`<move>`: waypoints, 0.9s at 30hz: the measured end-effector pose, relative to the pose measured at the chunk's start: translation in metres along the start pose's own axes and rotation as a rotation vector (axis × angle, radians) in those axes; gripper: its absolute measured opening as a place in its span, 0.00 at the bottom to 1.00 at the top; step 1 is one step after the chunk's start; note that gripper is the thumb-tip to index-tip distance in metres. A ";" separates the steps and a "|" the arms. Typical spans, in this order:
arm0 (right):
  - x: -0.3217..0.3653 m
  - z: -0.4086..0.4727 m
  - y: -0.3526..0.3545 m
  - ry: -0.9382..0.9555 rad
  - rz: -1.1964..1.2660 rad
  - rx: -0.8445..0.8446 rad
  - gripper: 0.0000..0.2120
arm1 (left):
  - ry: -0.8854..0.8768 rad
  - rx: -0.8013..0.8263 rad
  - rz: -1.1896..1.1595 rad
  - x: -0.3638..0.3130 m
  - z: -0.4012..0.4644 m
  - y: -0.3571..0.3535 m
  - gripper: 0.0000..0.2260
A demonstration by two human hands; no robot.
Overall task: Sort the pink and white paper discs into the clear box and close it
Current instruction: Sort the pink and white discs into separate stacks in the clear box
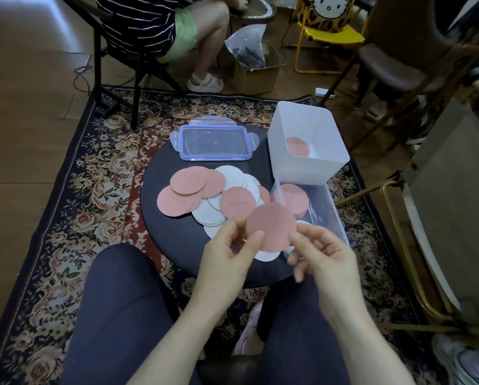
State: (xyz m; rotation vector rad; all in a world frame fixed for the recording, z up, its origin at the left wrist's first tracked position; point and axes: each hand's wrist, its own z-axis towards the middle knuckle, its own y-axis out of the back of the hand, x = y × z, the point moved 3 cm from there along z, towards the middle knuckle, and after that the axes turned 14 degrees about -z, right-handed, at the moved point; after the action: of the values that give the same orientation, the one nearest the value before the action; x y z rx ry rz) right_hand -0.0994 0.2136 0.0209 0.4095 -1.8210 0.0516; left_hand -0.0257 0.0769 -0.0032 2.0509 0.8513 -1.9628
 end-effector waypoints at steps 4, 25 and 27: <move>0.012 0.029 0.039 -0.021 0.002 -0.176 0.04 | -0.255 0.166 0.488 0.014 0.010 -0.018 0.22; 0.003 0.091 0.005 0.173 -1.038 -0.192 0.18 | -0.560 0.326 0.734 0.045 0.023 -0.032 0.08; 0.004 0.087 0.007 0.174 -1.043 -0.202 0.22 | -0.555 0.323 0.734 0.045 0.022 -0.031 0.08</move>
State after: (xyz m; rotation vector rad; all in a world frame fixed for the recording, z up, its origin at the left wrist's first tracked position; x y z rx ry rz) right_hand -0.1834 0.1982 0.0006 1.1147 -1.2456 -0.7811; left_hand -0.0625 0.1039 -0.0405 1.4677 -0.3116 -2.0899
